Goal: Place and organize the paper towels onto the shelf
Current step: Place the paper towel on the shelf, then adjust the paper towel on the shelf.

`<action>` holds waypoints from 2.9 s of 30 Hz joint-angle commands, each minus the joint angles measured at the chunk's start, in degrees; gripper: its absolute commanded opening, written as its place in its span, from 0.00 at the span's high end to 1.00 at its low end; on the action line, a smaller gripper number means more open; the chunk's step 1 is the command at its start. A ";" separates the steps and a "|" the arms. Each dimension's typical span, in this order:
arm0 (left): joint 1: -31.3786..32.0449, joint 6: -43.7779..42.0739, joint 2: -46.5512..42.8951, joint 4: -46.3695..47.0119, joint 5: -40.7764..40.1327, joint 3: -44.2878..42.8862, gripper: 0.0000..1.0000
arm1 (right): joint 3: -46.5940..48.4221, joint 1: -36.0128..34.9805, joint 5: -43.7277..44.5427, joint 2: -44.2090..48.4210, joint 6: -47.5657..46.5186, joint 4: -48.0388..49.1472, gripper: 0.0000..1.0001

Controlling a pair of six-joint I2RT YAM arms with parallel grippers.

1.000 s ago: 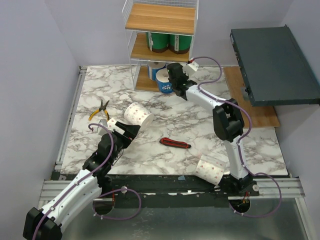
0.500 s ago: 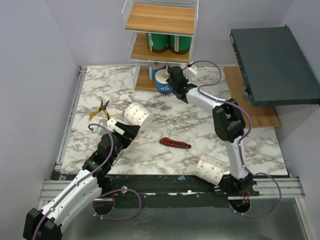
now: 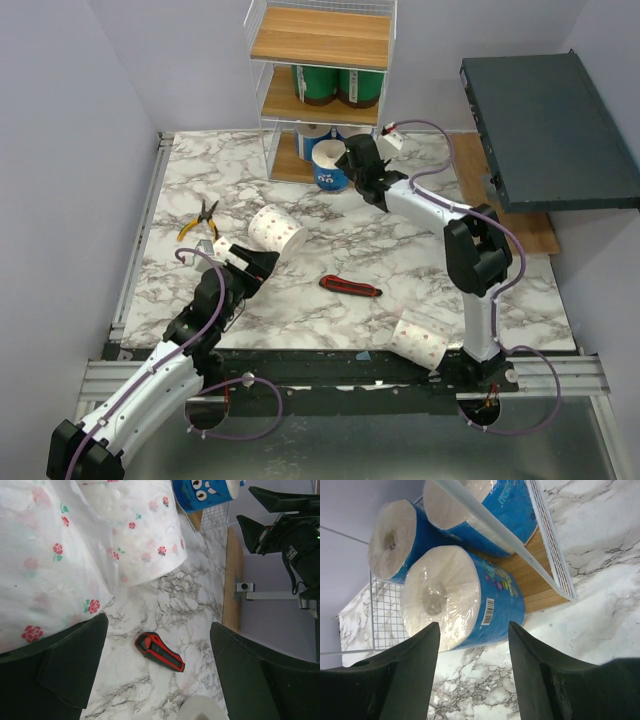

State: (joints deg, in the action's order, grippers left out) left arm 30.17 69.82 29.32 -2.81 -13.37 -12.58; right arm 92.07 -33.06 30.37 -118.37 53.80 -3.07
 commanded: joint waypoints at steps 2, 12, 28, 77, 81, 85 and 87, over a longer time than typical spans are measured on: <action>-0.29 -1.12 0.16 -3.57 -1.19 -1.60 0.06 | -3.61 -0.34 -1.07 6.04 -2.38 -0.07 0.39; -0.29 -1.91 2.32 -2.72 -0.65 -3.80 0.06 | -20.82 -0.32 -12.90 12.83 -12.04 15.28 0.63; -0.29 0.14 1.42 -4.01 -1.38 -1.13 0.06 | -21.78 -1.48 -10.15 0.72 -24.21 34.28 0.53; -0.31 -0.30 4.62 -2.98 -1.92 -0.61 0.06 | 0.71 -1.56 -15.05 -17.19 -24.18 30.01 0.54; -0.37 -0.39 4.78 -2.92 -1.92 -0.60 0.06 | 2.88 -1.65 -16.16 -18.44 -24.44 29.31 0.54; -0.38 -0.39 4.76 -2.99 -1.97 -0.60 0.06 | 4.30 -1.65 -16.84 -19.28 -24.58 29.00 0.53; -0.38 -0.39 4.83 -2.99 -2.09 -0.60 0.06 | 4.50 -1.64 -16.63 -19.40 -24.86 29.00 0.53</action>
State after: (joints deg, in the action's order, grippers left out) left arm 30.13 69.91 33.61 -2.90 -13.34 -14.66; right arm 94.59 -35.42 13.32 -135.57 29.12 26.55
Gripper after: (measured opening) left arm 0.938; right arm 0.464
